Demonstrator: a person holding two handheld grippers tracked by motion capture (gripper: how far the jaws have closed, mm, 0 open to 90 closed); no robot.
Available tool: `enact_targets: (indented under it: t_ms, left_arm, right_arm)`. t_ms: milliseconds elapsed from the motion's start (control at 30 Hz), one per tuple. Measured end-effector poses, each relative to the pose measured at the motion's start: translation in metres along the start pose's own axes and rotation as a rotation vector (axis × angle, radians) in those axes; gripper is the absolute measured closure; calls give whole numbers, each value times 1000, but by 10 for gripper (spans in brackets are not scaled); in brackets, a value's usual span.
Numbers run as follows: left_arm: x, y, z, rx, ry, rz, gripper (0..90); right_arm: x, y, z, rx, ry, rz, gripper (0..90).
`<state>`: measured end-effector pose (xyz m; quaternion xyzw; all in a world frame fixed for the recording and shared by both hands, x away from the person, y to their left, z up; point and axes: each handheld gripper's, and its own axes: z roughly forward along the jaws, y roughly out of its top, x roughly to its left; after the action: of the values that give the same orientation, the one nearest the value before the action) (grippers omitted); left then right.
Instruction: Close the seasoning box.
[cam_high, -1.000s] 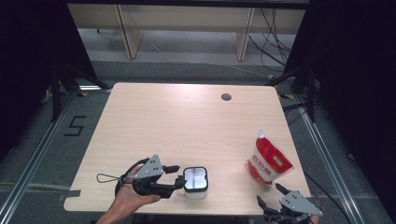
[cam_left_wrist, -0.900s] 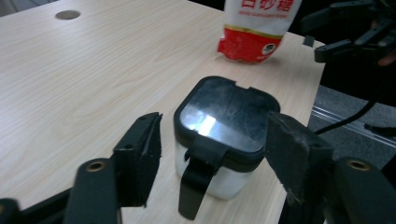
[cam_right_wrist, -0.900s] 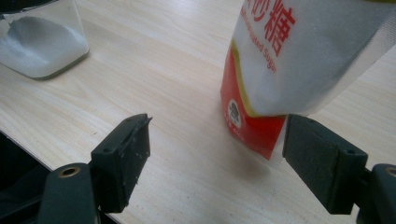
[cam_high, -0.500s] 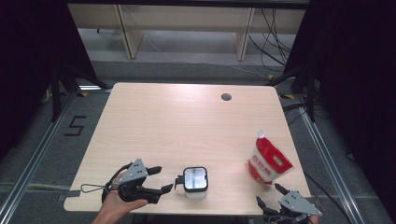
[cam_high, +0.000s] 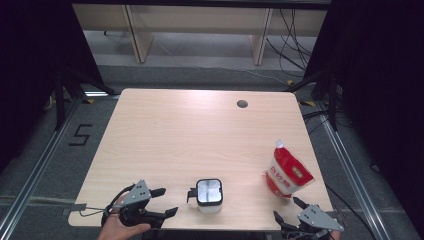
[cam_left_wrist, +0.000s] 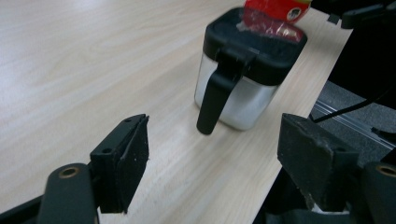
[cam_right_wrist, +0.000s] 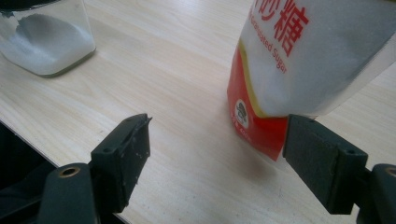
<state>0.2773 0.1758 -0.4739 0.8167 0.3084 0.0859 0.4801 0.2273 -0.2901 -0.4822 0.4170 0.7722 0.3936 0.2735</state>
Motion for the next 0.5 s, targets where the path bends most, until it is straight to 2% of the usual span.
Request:
enact_targets:
  t_ms: [33, 100, 133, 167, 200, 233, 267, 300, 333, 367, 467, 500]
  left_arm:
    - [0, -3, 1, -9, 3, -11, 245]
    - [0, -8, -1, 14, 18, -28, 245]
    - [1, -10, -1, 13, 19, -8, 245]
    - [1, -13, -1, 8, 22, -10, 245]
    - [2, -15, -2, 13, 26, -3, 245]
    - [2, -16, -3, 15, 22, -9, 245]
    - [2, -19, -6, 29, 25, -30, 245]
    - [1, -21, -6, 15, 33, -34, 244]
    - [3, -23, -9, 43, 43, -17, 243]
    - [2, -25, -9, 36, 35, -30, 242]
    - [1, -29, -10, 41, 40, -17, 239]
    - [0, -31, -11, 65, 58, 11, 238]
  right_arm:
    - [0, 0, 0, -1, 1, -2, 240]
    - [0, 0, 1, 1, 2, -5, 240]
    - [-1, 0, 1, -9, -6, -21, 240]
    - [0, 0, 1, -4, -4, -9, 240]
    - [4, 0, -1, 21, -1, 38, 240]
    - [3, 0, 0, 19, -1, 33, 240]
    - [1, 0, 1, 7, 3, 0, 240]
    - [0, 0, 2, 7, 18, -8, 240]
    - [1, 0, 2, 6, 26, -5, 240]
    - [-1, 0, 3, -10, 9, -30, 240]
    - [-1, -1, 4, -8, 9, -32, 240]
    - [0, -1, 3, -2, 4, -30, 240]
